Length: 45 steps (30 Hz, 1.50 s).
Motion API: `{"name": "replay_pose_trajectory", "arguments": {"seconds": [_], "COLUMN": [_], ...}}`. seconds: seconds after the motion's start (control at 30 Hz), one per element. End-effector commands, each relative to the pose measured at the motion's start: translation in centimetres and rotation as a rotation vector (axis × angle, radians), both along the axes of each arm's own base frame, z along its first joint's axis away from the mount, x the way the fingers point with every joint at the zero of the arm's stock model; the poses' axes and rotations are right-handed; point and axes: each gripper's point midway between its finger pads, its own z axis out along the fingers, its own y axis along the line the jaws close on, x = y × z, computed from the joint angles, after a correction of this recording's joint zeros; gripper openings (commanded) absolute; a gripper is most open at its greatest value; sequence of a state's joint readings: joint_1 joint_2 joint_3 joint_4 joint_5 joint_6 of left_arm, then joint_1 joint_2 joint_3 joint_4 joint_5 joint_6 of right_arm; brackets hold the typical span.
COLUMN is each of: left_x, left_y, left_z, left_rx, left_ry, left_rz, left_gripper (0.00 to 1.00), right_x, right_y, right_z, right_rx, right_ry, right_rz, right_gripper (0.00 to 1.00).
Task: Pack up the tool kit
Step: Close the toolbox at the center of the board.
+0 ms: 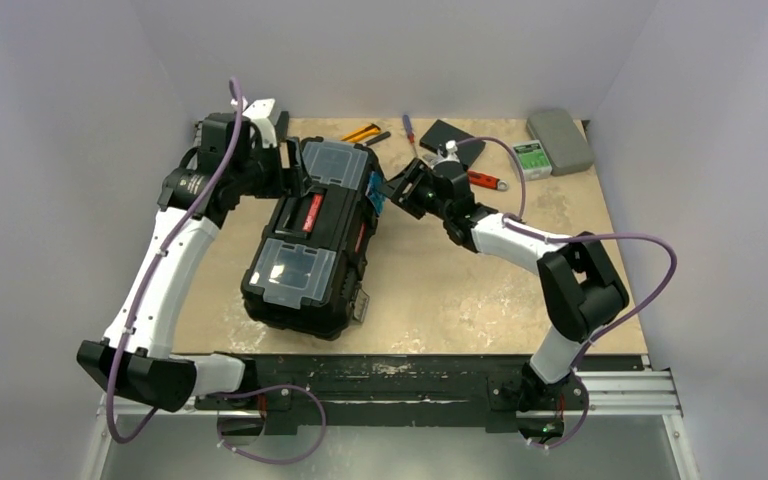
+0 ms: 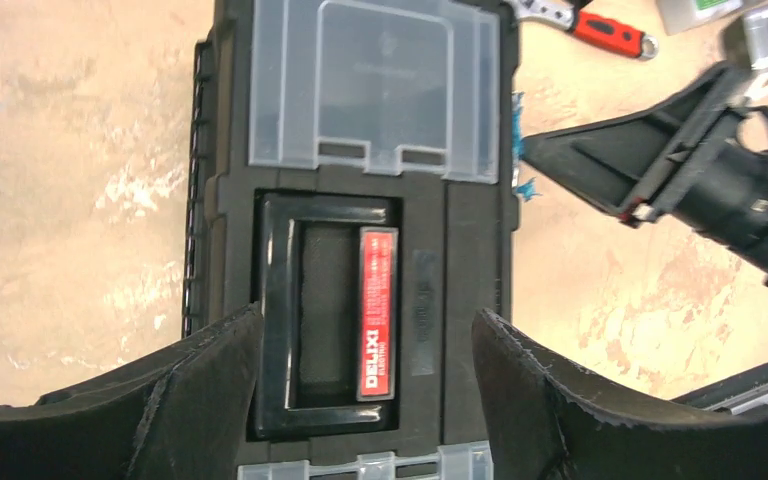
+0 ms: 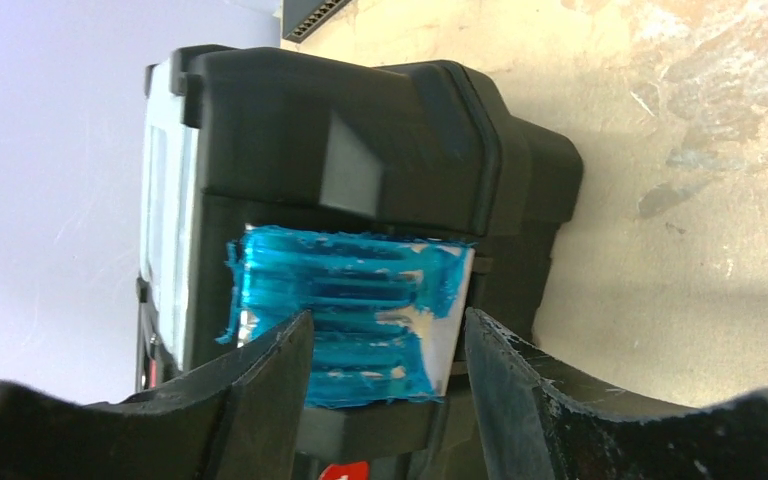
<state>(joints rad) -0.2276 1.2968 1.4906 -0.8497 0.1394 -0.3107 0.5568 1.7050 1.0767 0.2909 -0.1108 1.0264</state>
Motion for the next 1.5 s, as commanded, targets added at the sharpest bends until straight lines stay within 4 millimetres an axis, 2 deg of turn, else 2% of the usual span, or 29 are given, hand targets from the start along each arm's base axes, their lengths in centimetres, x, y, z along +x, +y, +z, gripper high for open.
{"name": "replay_pose_trajectory", "arguments": {"seconds": [0.0,0.13,0.33,0.47,0.57,0.73,0.9,1.13,1.37,1.47], "left_x": [-0.3,0.1,1.5,1.8,2.1,2.0,2.2,2.4,2.7,2.7], "left_y": [-1.0,-2.9,-3.1,-3.6,-2.5,-0.3,1.4,2.0,2.9,2.4], "left_z": [1.8,1.2,-0.9,-1.2,-1.1,-2.4,-3.3,-4.2,-6.6,-7.5], "left_rx": [0.051,0.124,0.166,-0.004,-0.091,-0.055,-0.074,-0.083,-0.08,-0.095], "left_ry": [-0.025,0.016,0.084,0.089,0.072,0.103,0.122,0.143,0.229,0.265], "left_rz": [-0.041,-0.097,-0.1,-0.113,-0.086,-0.022,0.046,0.057,0.062,0.032], "left_gripper": [0.74,0.75,0.76,0.76,0.76,0.77,0.78,0.79,0.8,0.8], "right_x": [-2.3,-2.5,-2.9,-3.3,-3.4,-3.6,-3.1,-2.3,-0.8,-0.1], "right_y": [2.0,2.4,3.2,4.0,4.2,4.3,3.8,4.1,4.2,4.2], "right_z": [-1.5,-1.1,-0.3,0.3,0.8,2.2,2.0,2.2,1.9,1.6], "right_rx": [0.055,0.092,0.207,0.296,0.334,0.4,0.457,0.447,0.354,0.315], "right_ry": [0.033,0.015,-0.022,-0.042,-0.063,-0.116,-0.107,-0.106,-0.062,-0.027], "right_rz": [0.136,0.16,0.21,0.254,0.269,0.289,0.276,0.285,0.24,0.215], "right_gripper": [0.6,0.71,0.84,0.85,0.86,0.87,0.87,0.87,0.89,0.89]}}
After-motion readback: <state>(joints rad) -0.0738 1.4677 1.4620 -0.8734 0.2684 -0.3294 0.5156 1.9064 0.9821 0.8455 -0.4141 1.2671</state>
